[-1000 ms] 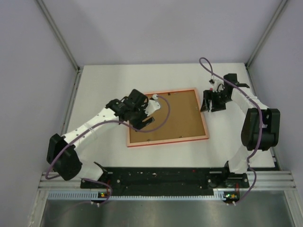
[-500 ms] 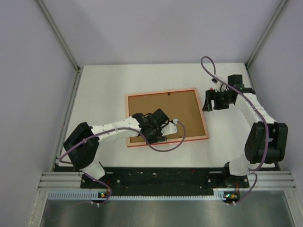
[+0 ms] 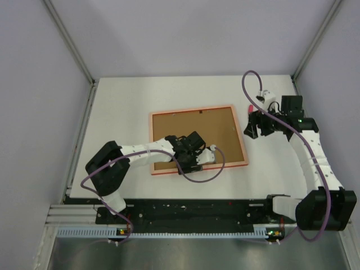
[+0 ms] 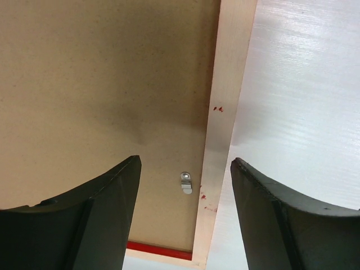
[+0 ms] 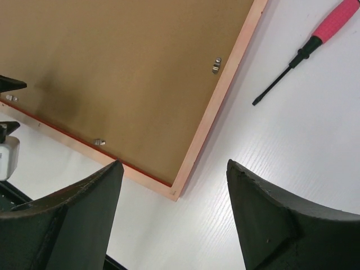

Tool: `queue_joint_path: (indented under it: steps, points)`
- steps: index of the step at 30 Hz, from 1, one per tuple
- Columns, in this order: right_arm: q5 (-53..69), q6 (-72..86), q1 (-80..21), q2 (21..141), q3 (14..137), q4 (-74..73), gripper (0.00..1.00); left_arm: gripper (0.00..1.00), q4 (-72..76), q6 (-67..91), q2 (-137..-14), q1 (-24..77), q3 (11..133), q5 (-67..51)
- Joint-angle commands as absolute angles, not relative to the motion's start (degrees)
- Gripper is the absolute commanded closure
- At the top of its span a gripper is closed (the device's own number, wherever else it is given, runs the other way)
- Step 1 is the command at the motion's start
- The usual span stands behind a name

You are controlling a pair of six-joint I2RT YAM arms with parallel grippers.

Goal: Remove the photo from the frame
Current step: Turn over the photo frame at the center of the board.

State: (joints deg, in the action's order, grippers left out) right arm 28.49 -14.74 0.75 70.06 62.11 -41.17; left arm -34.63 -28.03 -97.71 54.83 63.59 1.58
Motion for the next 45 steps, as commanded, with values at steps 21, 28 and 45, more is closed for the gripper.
queue_joint_path:
  steps: [21, 28, 45]
  points:
    - [38.8, -36.5, 0.4, 52.6, 59.2, -51.5, 0.23, 1.00, -33.4, -24.4, -104.3, 55.1, 66.1, -0.9]
    - [46.1, -56.5, 0.4, 43.0, 58.5, -58.4, 0.21, 1.00, -35.9, -24.8, -102.0, 54.7, 68.0, -0.6]
    - [56.9, -112.1, 0.4, 42.4, 46.2, -80.3, 0.26, 1.00, -40.9, -25.0, -100.5, 51.6, 73.6, -5.7]
